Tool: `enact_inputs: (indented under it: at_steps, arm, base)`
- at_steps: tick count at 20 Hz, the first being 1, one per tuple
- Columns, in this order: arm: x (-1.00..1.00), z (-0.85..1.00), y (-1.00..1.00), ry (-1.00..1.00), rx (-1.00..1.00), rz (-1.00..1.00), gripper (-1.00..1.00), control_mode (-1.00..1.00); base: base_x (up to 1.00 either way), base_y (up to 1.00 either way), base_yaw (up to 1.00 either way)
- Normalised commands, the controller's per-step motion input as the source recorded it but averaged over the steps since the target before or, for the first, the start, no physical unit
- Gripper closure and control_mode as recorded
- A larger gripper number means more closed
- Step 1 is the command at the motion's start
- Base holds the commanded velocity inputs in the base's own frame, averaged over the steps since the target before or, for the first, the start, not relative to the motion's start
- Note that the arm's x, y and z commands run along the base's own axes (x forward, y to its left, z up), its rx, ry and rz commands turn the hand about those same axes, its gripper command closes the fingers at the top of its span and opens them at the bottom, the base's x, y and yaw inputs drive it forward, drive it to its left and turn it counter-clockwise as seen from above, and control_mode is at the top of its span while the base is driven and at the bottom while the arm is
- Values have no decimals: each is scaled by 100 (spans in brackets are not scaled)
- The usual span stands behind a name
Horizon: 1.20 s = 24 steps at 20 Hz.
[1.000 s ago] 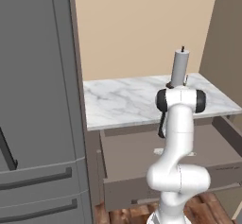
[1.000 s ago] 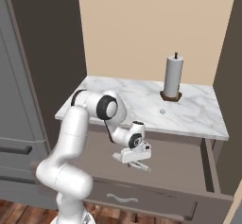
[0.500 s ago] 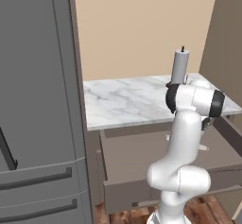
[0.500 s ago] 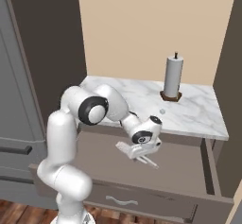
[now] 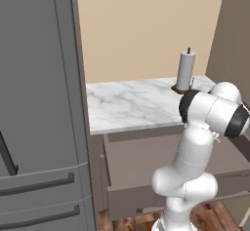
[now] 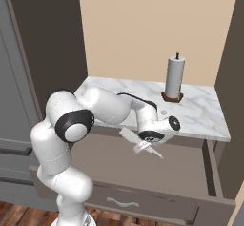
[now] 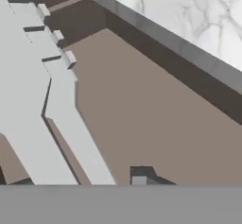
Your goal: Pick the tongs from the drawer and place it on the counter.
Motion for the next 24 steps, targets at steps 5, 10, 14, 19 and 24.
enact_inputs:
  at_steps: [5,10,14,19,24]
  arm:
    - [54,100,4,-25,13,1,100,-100]
    - [83,100,28,-14,7,0,100,-100]
    - [89,49,61,-1,-1,-2,100,-100]
    - [90,-1,99,0,-12,-4,100,-100]
    - [84,-32,99,2,-17,-7,100,-100]
  base:
    - [0,0,0]
    - [0,0,0]
    - [0,0,0]
    - [0,0,0]
    - [0,0,0]
